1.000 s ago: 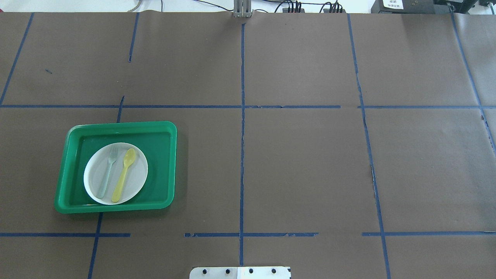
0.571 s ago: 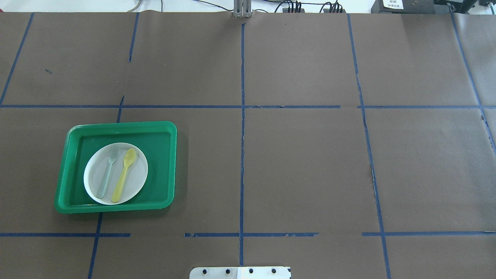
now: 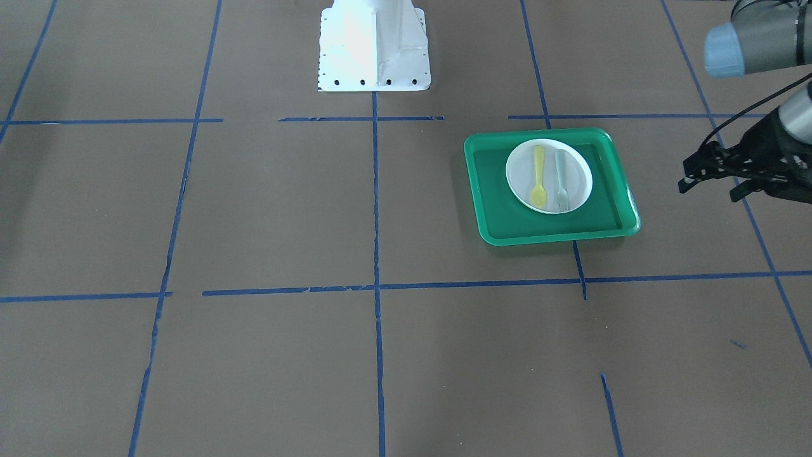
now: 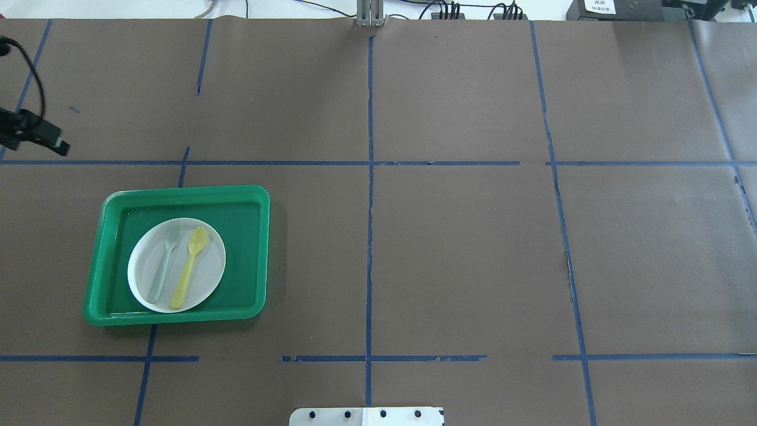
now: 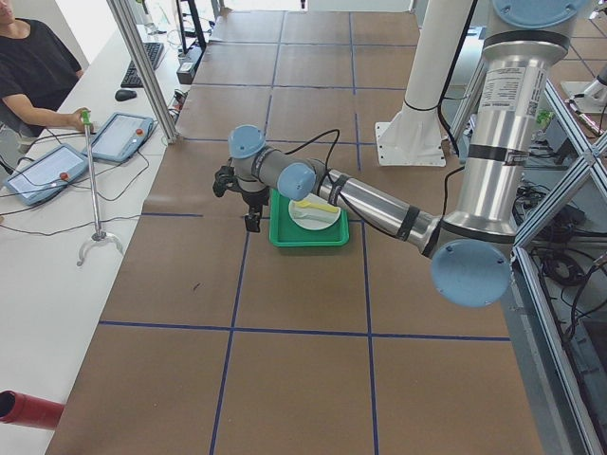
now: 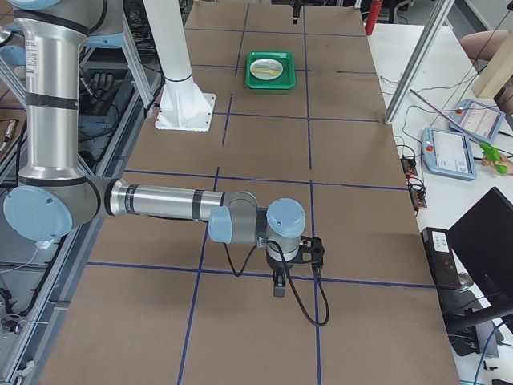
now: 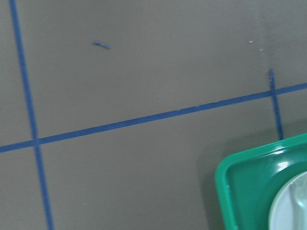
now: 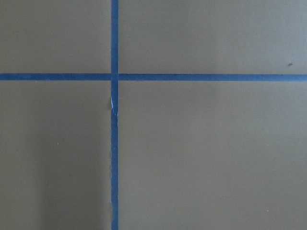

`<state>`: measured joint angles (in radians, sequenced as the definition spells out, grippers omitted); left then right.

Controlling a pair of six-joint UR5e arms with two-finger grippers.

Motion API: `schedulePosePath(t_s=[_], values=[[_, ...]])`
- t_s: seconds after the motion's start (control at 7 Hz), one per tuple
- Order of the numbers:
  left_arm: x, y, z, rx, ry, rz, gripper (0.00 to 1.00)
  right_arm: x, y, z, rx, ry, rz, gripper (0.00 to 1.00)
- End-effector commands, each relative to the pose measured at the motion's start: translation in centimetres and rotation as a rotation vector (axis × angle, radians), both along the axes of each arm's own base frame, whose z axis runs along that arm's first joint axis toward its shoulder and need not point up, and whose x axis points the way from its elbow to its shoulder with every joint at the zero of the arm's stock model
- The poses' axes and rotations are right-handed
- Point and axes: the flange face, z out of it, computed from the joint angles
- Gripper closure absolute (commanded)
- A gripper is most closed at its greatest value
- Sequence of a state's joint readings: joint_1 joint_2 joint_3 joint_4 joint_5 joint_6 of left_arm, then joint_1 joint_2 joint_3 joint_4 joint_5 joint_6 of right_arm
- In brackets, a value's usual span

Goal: Place spoon
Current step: 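Move the left gripper down over the yellow spoon on the white plate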

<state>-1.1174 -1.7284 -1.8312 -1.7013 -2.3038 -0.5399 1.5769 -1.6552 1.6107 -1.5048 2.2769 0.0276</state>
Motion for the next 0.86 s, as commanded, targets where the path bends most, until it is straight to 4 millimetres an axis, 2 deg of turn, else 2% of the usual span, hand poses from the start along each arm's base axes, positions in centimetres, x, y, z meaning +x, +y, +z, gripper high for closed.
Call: schedulePosePath(t_s=[0.0, 0.14, 0.43, 0.57, 0.71], values=[[10.8, 3.1, -2.7, 0.019, -0.034, -0.005, 0.0, 0.0, 0.0, 0.0, 0.0, 0.0, 0.0, 0.0], [13.3, 4.4, -2.8, 0.053, -0.066, 0.011, 0.0, 0.0, 0.0, 0.0, 0.0, 0.0, 0.0, 0.0], [19.5, 7.4, -3.7, 0.061, -0.081, 0.066, 0.02, 0.0, 0.0, 0.0, 0.0, 0.0, 0.0, 0.0], [21.2, 8.9, -3.7, 0.056, -0.083, 0.098, 0.08, 0.0, 0.0, 0.0, 0.0, -0.001, 0.0, 0.0], [22.0, 9.7, -3.5, 0.031, -0.083, 0.1, 0.13, 0.0, 0.0, 0.0, 0.0, -0.001, 0.0, 0.0]])
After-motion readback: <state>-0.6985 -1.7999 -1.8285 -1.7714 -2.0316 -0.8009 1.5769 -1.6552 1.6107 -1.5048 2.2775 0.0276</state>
